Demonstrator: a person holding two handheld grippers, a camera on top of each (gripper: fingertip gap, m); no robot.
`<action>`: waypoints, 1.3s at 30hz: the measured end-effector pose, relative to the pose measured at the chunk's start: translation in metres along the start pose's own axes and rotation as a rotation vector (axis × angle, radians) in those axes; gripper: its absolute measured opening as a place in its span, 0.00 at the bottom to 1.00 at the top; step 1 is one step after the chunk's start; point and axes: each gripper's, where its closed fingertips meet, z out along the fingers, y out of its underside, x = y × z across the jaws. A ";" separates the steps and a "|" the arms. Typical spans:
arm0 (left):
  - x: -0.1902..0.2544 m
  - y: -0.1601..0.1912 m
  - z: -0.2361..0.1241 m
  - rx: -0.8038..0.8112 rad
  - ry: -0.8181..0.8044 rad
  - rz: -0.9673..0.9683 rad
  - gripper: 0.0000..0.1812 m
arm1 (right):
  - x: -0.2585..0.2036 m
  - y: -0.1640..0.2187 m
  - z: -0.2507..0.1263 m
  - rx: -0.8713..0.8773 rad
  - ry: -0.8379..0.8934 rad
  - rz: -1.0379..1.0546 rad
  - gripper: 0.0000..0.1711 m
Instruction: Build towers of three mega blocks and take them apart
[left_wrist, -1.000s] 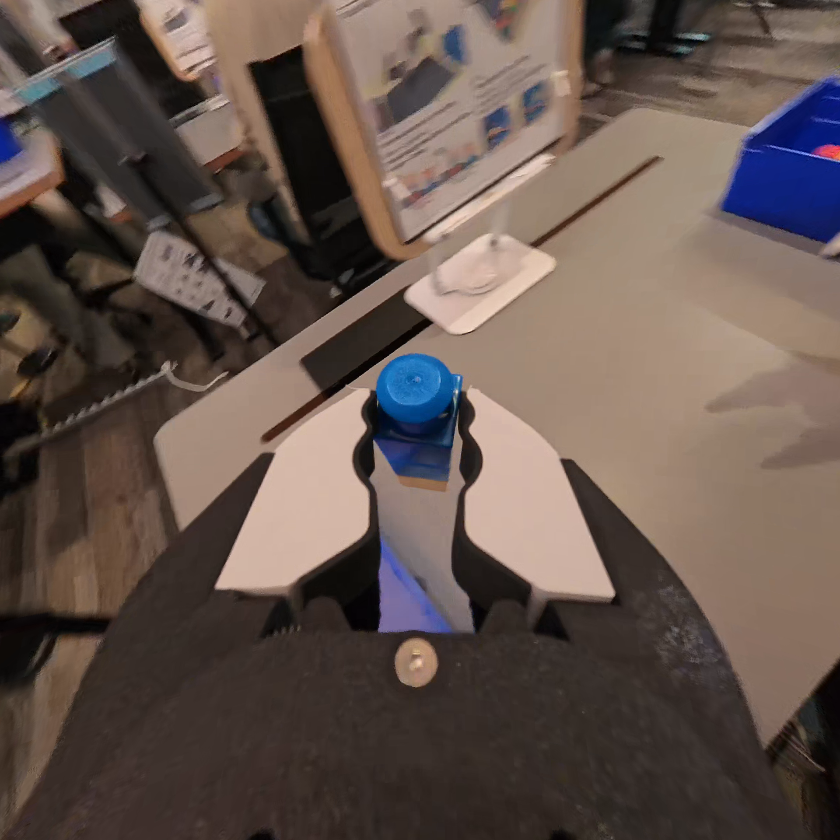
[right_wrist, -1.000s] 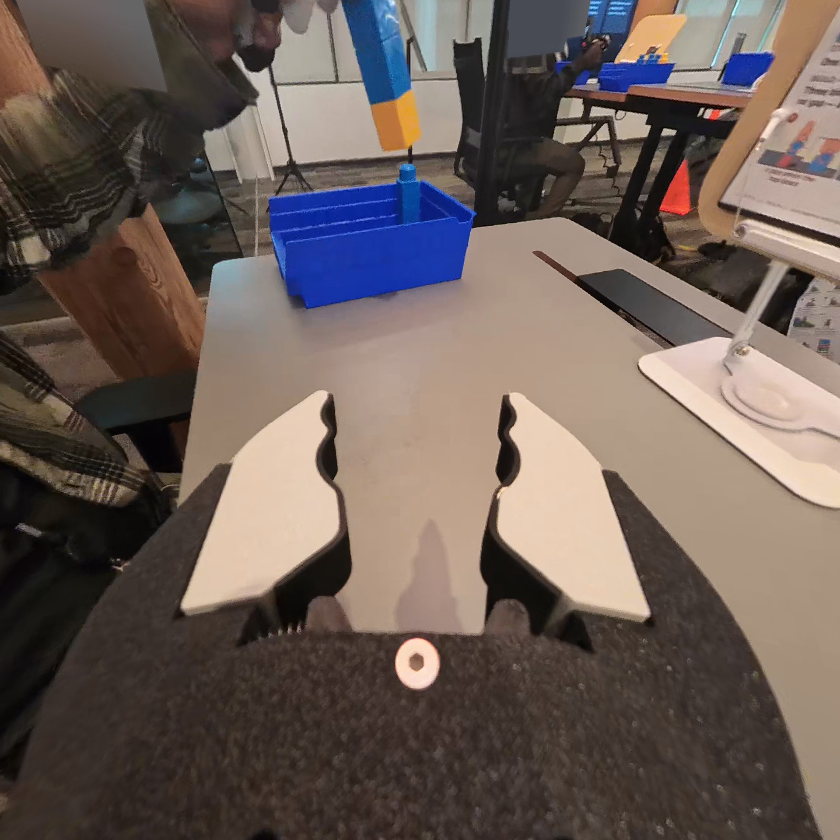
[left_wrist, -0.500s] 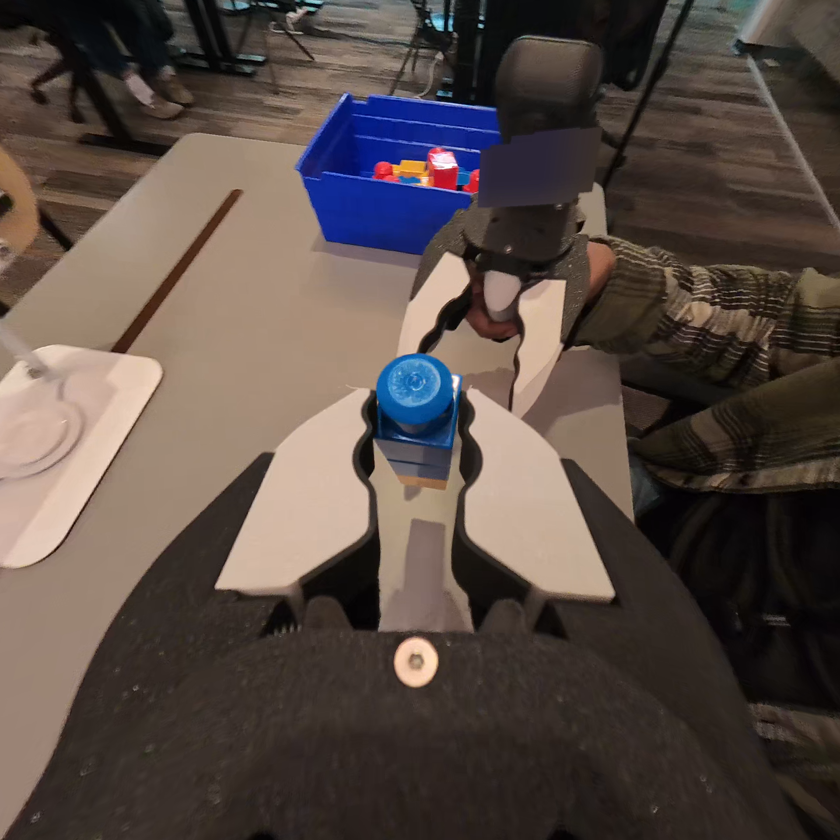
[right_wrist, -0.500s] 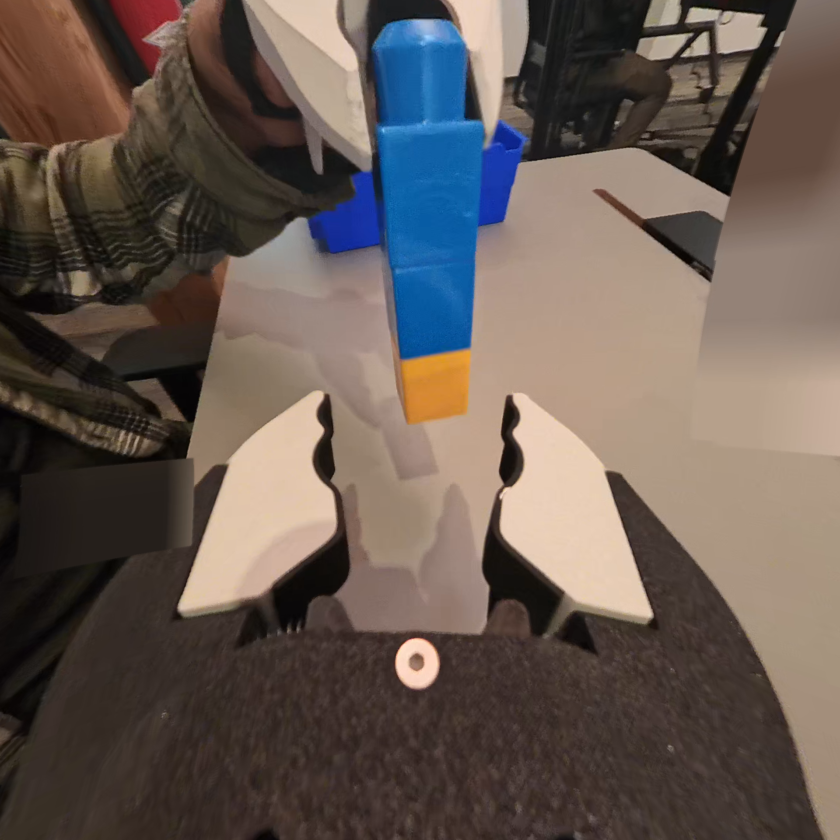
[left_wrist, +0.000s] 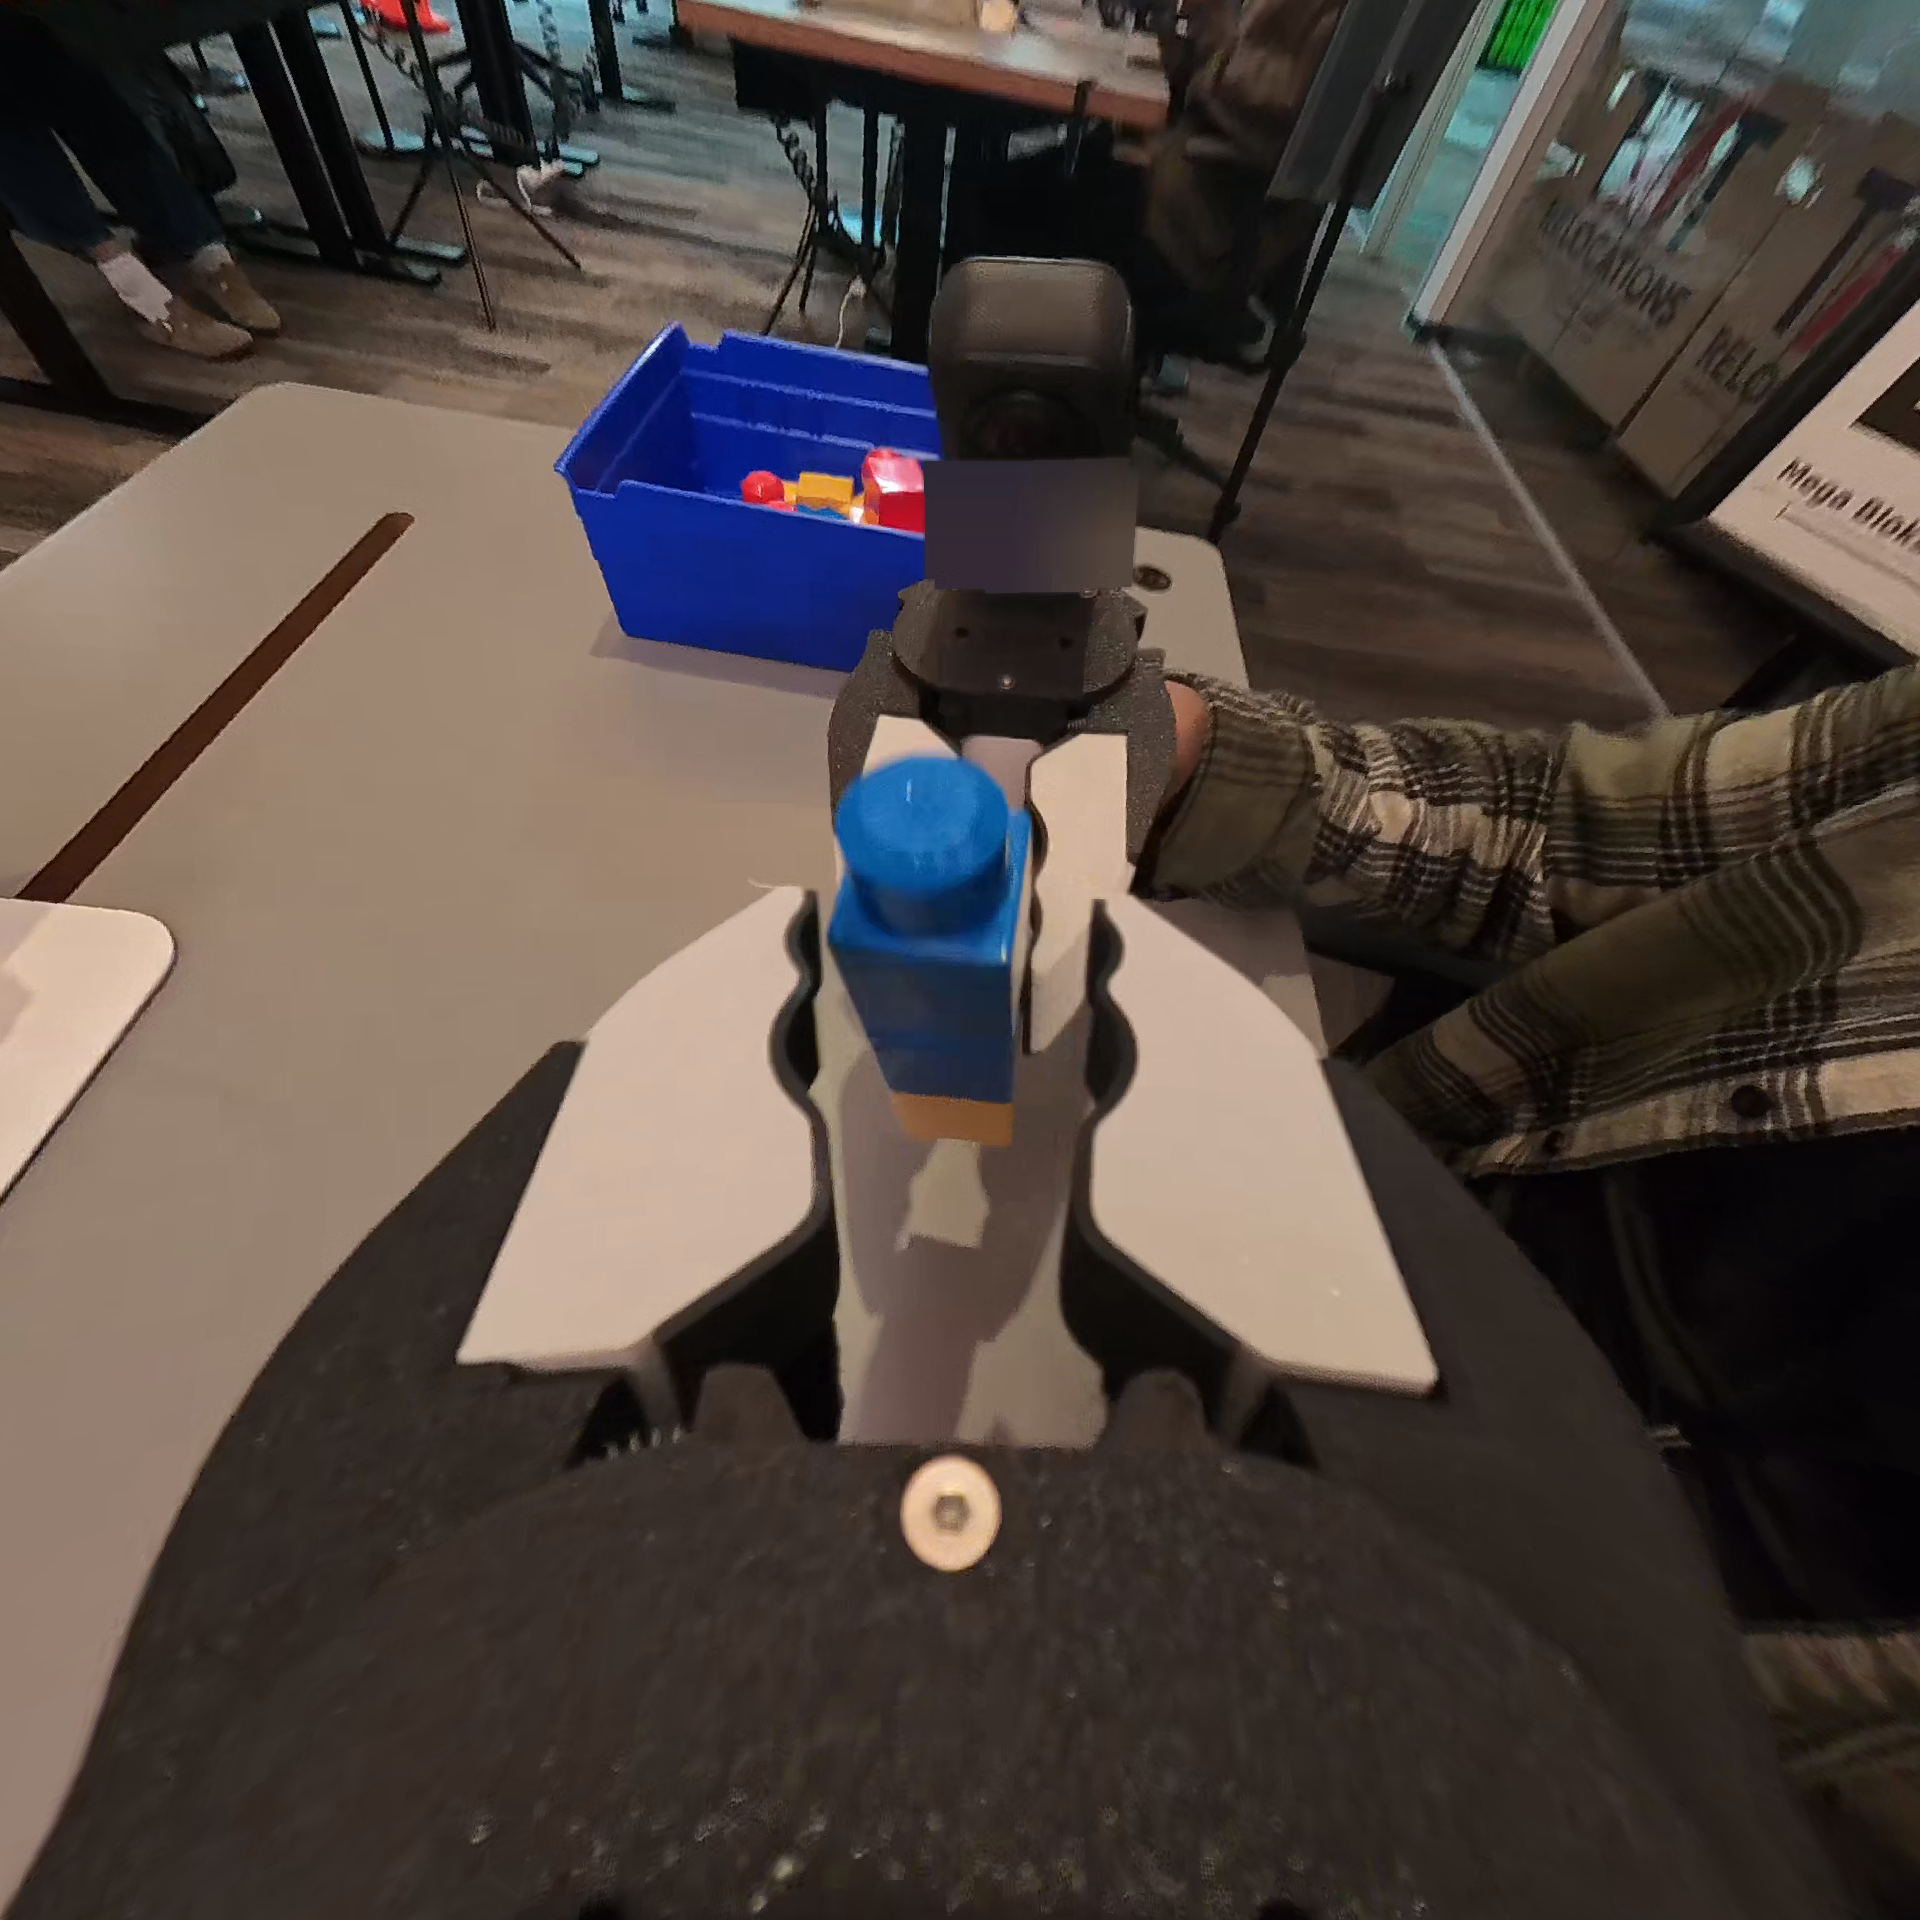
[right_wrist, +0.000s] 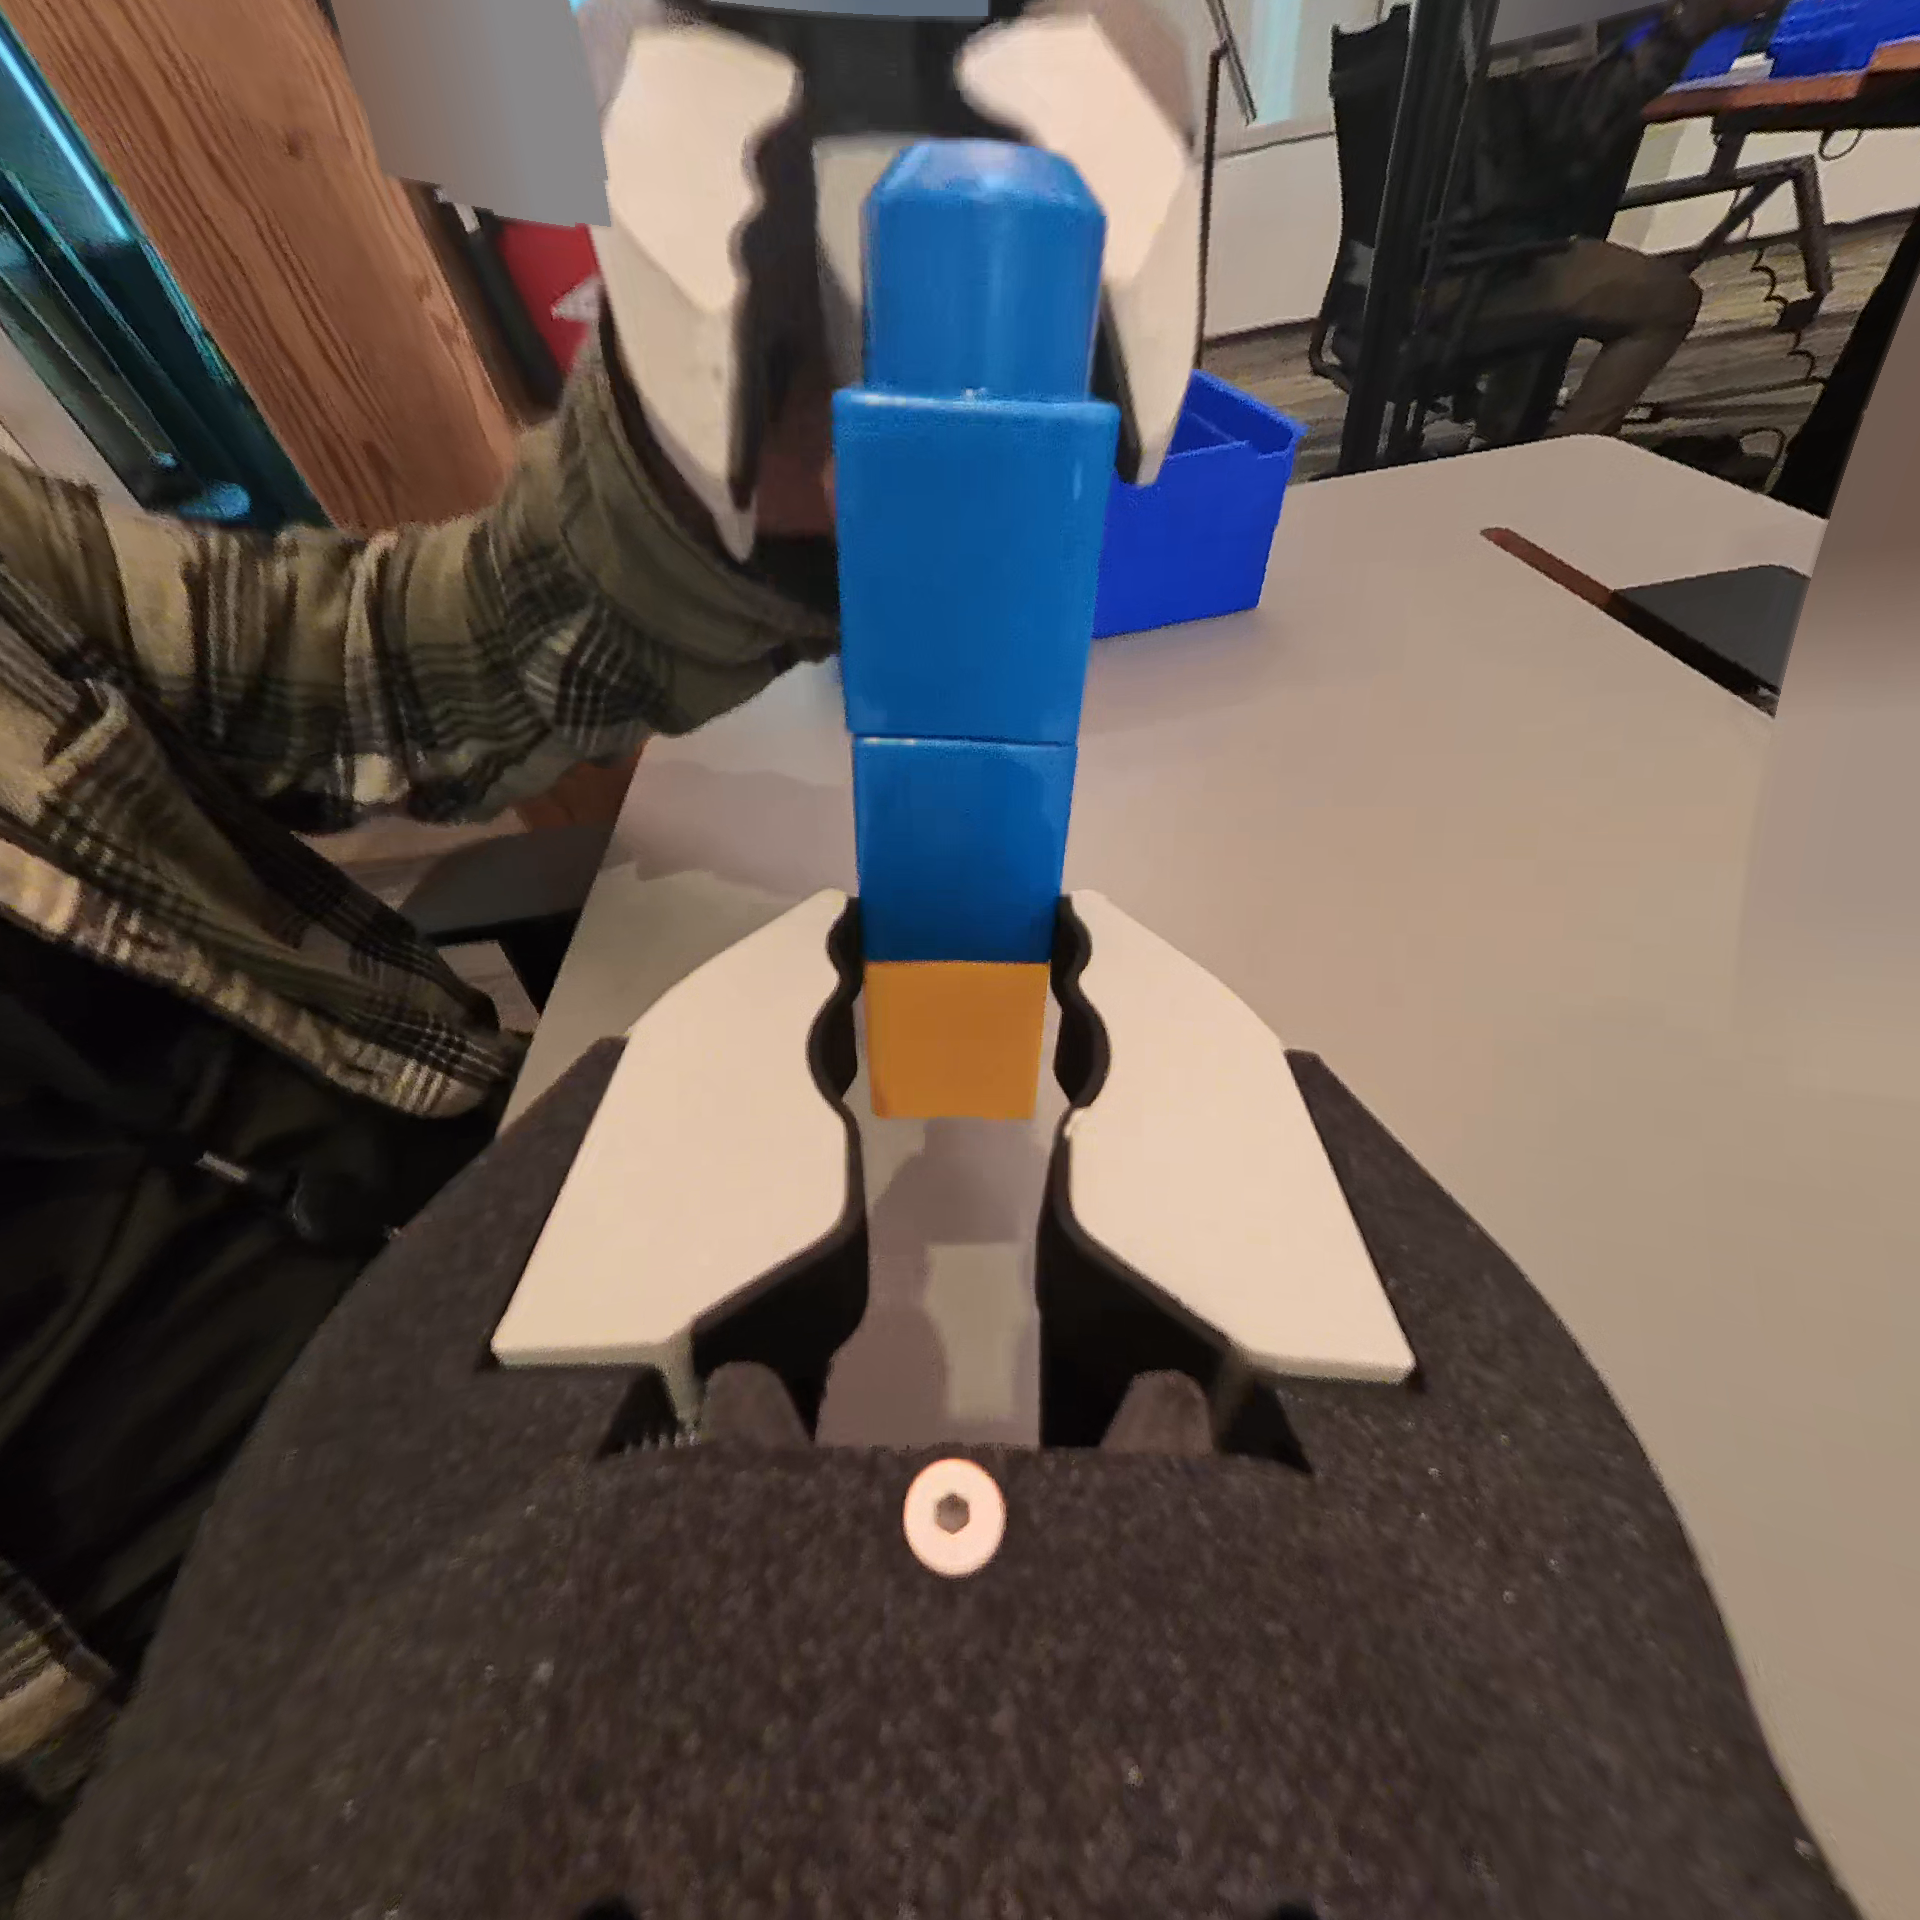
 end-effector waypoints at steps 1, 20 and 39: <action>-0.002 0.004 -0.002 0.020 0.006 -0.020 0.29 | 0.002 -0.003 -0.001 0.022 -0.004 0.016 0.20; 0.000 0.061 0.039 0.148 0.107 -0.117 0.20 | 0.003 -0.026 -0.005 0.166 -0.086 0.095 0.20; -0.001 0.073 0.043 0.118 0.038 -0.017 0.19 | -0.002 -0.091 -0.003 -0.014 -0.057 -0.065 0.21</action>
